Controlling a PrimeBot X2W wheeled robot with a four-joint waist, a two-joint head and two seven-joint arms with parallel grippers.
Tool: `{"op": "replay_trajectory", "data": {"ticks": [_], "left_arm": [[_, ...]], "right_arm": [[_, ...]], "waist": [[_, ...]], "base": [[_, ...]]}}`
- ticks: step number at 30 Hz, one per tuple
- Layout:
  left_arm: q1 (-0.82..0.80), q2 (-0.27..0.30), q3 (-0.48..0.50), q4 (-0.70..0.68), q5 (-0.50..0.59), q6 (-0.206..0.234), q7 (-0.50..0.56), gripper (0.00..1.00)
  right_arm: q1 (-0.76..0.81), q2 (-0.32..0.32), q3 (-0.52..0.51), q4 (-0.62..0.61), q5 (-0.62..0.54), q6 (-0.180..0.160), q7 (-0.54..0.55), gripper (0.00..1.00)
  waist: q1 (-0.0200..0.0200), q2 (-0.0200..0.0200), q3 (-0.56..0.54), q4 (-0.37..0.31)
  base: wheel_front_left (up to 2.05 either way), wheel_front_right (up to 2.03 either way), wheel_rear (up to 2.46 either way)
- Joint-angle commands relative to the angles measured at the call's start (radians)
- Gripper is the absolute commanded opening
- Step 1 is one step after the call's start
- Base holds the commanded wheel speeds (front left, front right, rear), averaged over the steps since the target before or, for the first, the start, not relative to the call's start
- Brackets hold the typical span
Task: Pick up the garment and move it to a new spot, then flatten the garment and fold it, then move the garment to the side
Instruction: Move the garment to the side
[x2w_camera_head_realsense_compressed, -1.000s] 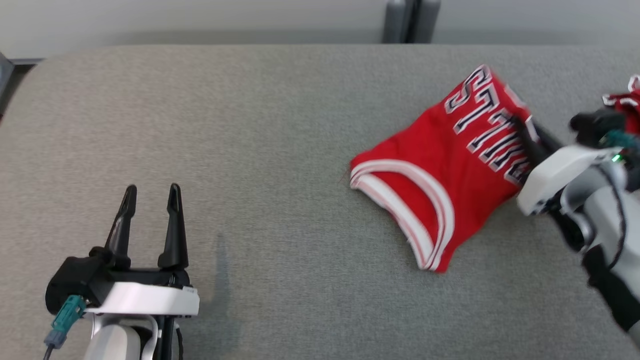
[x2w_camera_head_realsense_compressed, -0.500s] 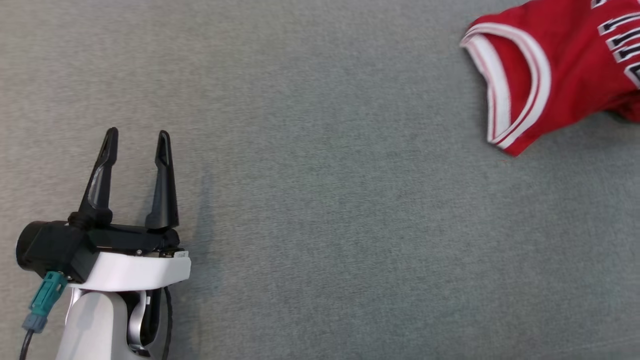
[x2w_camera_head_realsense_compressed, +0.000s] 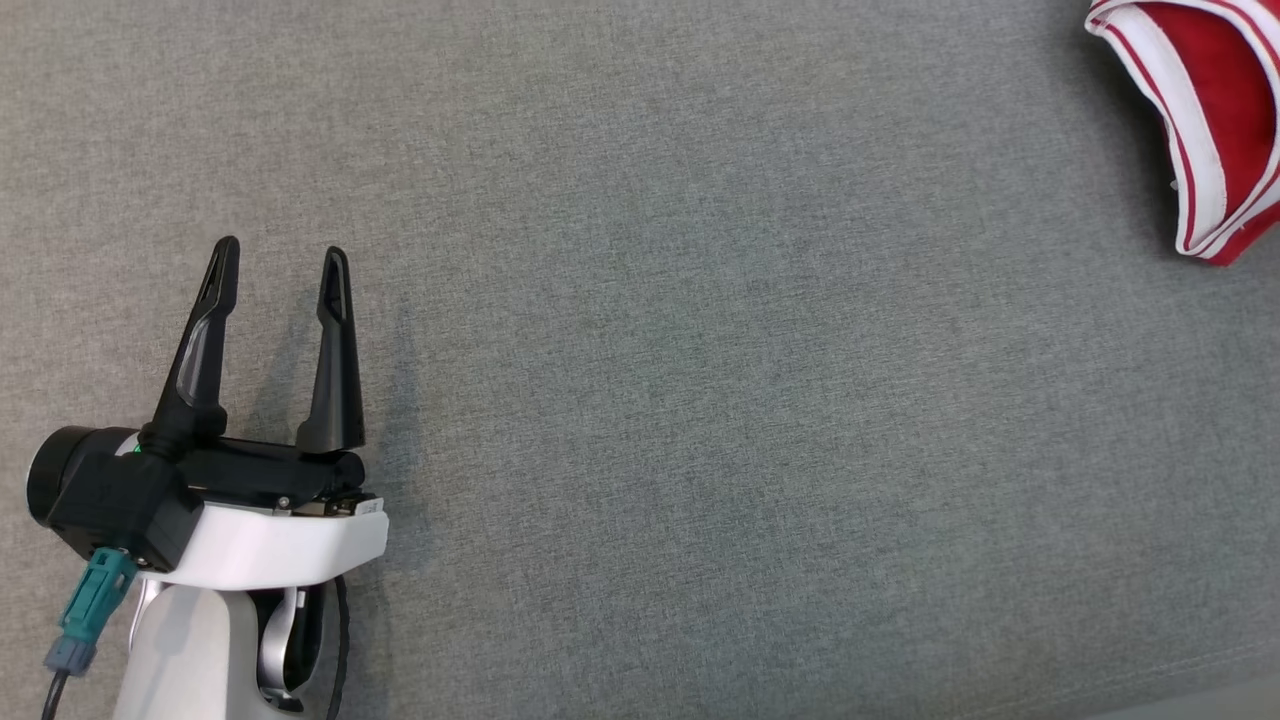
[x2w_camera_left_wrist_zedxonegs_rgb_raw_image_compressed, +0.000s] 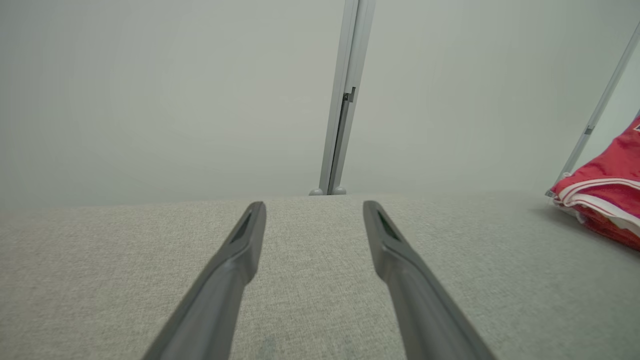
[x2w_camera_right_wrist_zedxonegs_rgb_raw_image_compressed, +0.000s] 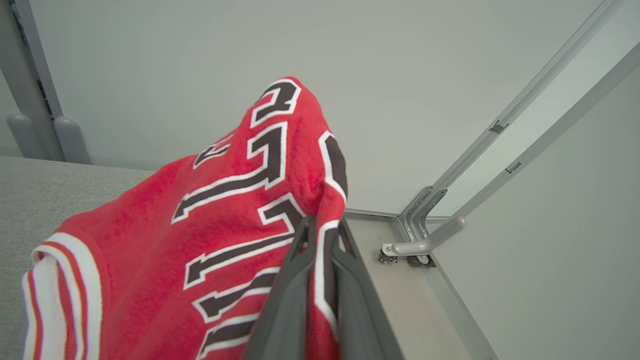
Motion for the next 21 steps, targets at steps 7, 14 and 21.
{"op": "replay_trajectory", "data": {"ticks": [7,14,21], "left_arm": [[-0.014,0.003,0.004,-0.001,0.000,-0.001,0.001,1.00],[-0.013,0.001,0.019,0.016,-0.003,-0.005,0.001,1.00],[0.027,-0.002,0.044,0.043,-0.018,-0.006,0.001,1.00]], "right_arm": [[-0.035,0.029,-0.002,0.103,-0.028,0.000,0.004,0.93],[-0.069,0.056,0.010,0.152,-0.061,0.000,-0.045,1.00],[-0.056,0.075,0.008,0.091,-0.074,0.000,-0.104,1.00]], "waist": [[0.0000,0.0000,0.018,0.008],[0.0000,0.0000,-0.004,0.012],[0.0000,0.0000,-0.090,0.026]], "base": [[0.00,0.00,0.00],[0.00,0.00,0.00],[0.00,0.00,0.00]]}}
